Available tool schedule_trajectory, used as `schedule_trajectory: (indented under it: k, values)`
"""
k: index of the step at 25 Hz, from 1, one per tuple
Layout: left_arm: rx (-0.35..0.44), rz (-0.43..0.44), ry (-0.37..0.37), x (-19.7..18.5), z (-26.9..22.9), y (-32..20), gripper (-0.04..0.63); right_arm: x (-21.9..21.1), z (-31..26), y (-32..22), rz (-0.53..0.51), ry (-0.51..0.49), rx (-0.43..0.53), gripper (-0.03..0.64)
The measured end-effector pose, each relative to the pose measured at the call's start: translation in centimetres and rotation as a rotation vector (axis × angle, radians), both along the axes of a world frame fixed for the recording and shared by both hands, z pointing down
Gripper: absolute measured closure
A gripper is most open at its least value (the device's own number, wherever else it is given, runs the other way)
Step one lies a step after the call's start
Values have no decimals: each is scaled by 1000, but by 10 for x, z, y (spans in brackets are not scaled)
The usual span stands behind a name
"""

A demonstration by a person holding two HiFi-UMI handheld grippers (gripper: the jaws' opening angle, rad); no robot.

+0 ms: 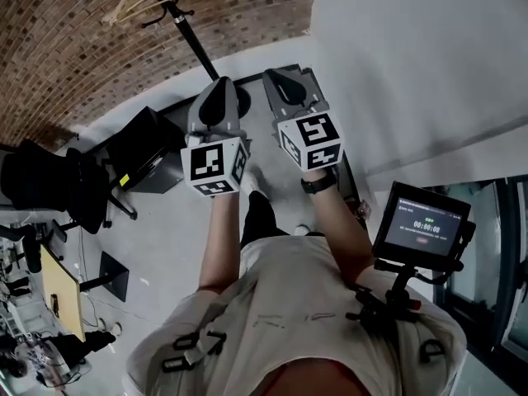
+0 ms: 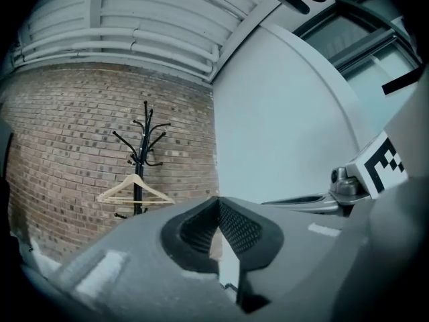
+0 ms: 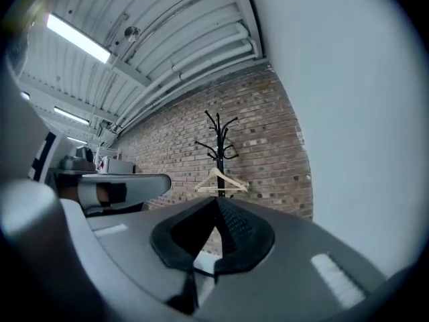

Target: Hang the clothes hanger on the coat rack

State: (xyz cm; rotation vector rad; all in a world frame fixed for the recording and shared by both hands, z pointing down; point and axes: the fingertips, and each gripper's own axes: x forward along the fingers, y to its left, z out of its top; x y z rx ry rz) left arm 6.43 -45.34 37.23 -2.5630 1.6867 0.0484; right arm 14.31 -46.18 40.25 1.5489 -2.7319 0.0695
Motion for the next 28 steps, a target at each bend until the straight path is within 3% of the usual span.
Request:
schedule_trajectory:
  k: [4,12,18,28]
  values:
    - [-37,21,-17,30,-2,53,595,27,4,51,22,3,-54,612]
    - [42,29,-31,23,-41,90,595,19,-35,91,41,0,22,612]
    - [67,-22,-33,-17,-61,112,595,-24,-65,108,-13,-8,73,612]
    - [55,-100,10,-104,-51,157,595,-127,-56,160,-121,44,92,612]
